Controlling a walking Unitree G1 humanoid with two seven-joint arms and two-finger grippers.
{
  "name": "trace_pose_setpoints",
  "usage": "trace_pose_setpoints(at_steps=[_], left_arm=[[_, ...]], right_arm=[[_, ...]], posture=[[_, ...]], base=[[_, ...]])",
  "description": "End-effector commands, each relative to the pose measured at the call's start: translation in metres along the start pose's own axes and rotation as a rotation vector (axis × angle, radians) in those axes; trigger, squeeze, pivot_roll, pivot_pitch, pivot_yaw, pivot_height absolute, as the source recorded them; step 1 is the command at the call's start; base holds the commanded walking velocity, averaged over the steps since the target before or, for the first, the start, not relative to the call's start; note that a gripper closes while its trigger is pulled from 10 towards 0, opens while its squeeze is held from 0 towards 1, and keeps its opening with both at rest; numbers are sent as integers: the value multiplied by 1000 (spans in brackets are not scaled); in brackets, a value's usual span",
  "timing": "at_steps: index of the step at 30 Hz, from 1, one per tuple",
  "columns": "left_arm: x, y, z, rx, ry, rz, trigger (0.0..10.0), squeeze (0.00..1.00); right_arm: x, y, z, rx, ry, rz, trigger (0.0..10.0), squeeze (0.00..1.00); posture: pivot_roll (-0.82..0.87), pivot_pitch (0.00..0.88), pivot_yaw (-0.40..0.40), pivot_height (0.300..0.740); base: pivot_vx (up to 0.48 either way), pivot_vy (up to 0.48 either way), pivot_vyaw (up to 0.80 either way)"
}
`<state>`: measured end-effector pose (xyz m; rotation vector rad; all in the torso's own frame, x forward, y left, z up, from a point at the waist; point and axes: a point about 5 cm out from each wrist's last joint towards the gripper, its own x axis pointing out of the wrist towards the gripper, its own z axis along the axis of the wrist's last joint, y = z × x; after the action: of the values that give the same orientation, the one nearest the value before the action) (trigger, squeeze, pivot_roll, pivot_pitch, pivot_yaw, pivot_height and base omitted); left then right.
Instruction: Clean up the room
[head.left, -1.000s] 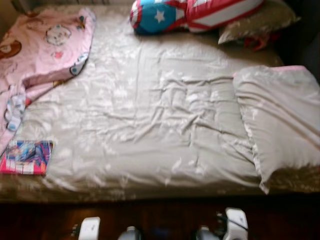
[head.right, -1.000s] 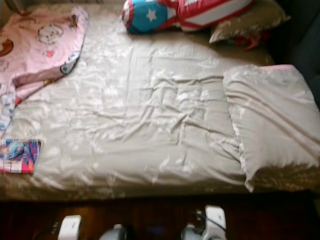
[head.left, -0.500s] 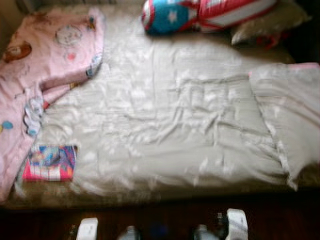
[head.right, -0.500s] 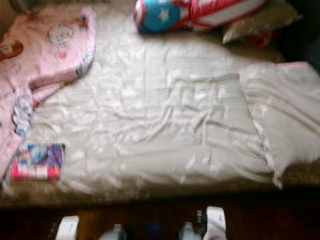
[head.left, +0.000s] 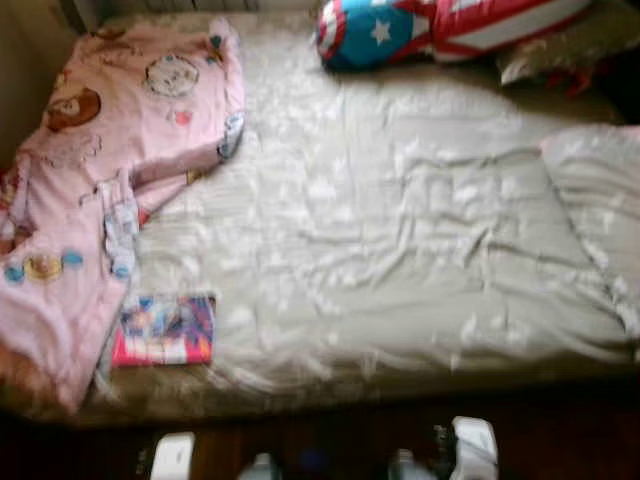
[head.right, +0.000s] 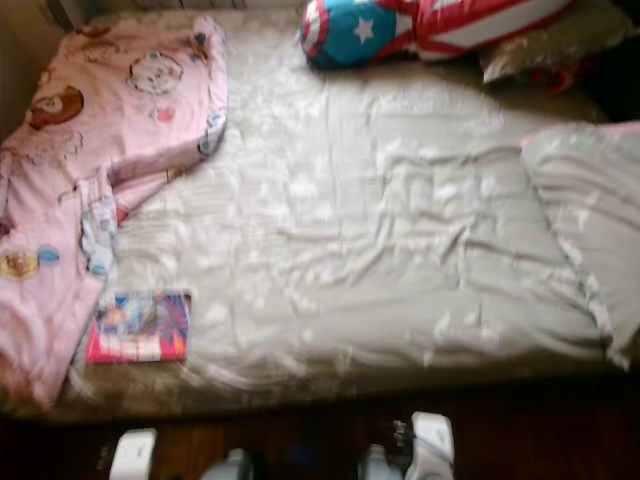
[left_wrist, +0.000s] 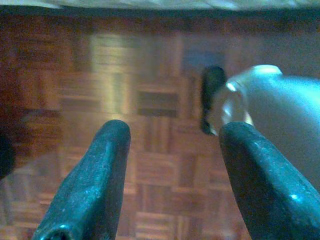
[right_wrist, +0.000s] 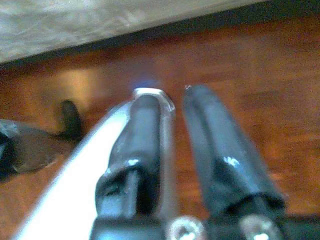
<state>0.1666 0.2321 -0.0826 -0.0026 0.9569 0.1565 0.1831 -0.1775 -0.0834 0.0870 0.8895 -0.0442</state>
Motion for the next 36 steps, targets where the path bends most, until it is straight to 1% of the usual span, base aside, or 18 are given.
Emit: trace_pose_setpoints(at_steps=[1, 4, 6, 7, 11, 17, 20, 22, 24, 26, 29, 31, 34, 36], left_arm=[[-3, -2, -18, -15, 57, -1, 10000, 0], [-3, -3, -17, -16, 55, -2, 10000, 0], [0, -12, -9, -17, 42, -11, 10000, 0], [0, -14, -8, -17, 40, -12, 10000, 0], [1, -16, -6, -20, 36, -15, 10000, 0], [1, -18, -4, -29, 31, -14, 10000, 0], [2, -19, -2, -37, 25, -12, 10000, 0], [3, -19, 3, -47, 12, -10, 10000, 0], [3, -19, 5, -49, 9, -9, 10000, 0], [4, -19, 9, -59, -4, -6, 10000, 0], [5, -19, 14, -65, -15, -5, 10000, 0], [6, -20, 20, -59, -29, -7, 10000, 0], [7, -24, 25, -23, -39, -24, 10000, 0], [7, -24, 26, -30, -40, -21, 10000, 0]], right_arm=[[-4, -5, -15, 6, 52, -14, 10000, 0], [-4, -5, -15, 4, 51, -13, 10000, 0], [-4, -6, -15, 3, 51, -14, 10000, 0], [-4, -5, -15, 3, 50, -13, 10000, 0], [-4, -6, -14, 3, 50, -13, 10000, 0], [-4, -7, -12, -24, 40, -15, 10000, 0], [-3, -7, -10, -33, 28, -11, 10000, 0], [-2, -7, -6, -42, 18, -7, 10000, 0], [-2, -6, -6, -42, 18, -7, 10000, 0], [-1, -5, -4, -35, 14, -8, 10000, 0], [-1, -4, -2, -32, 12, -7, 10000, 0], [0, -2, 0, -26, 8, 1, 10000, 0], [1, 0, 2, -1, 1, 6, 10000, 0], [1, 1, 3, -5, 3, 6, 10000, 0]], posture=[[-41, 252, 19, 730], [-41, 252, 19, 730], [-42, 252, 17, 730], [-42, 252, 17, 730], [-42, 247, 13, 730], [-45, 230, 1, 730], [-44, 211, -4, 730], [-38, 173, -7, 730], [-38, 173, -7, 730], [-35, 142, -5, 730], [-33, 123, -5, 730], [-31, 97, -3, 730], [-26, 80, 0, 730], [-18, 67, 0, 730]], base=[[0, 401, 0], [0, 405, 0], [0, 399, 0], [0, 401, 0], [0, 401, 0], [0, 402, 0], [0, 405, 313], [0, 399, 797], [0, 399, 800], [0, 381, 800], [0, 320, 800], [0, 124, 0], [0, 0, 0], [0, 0, 0]])
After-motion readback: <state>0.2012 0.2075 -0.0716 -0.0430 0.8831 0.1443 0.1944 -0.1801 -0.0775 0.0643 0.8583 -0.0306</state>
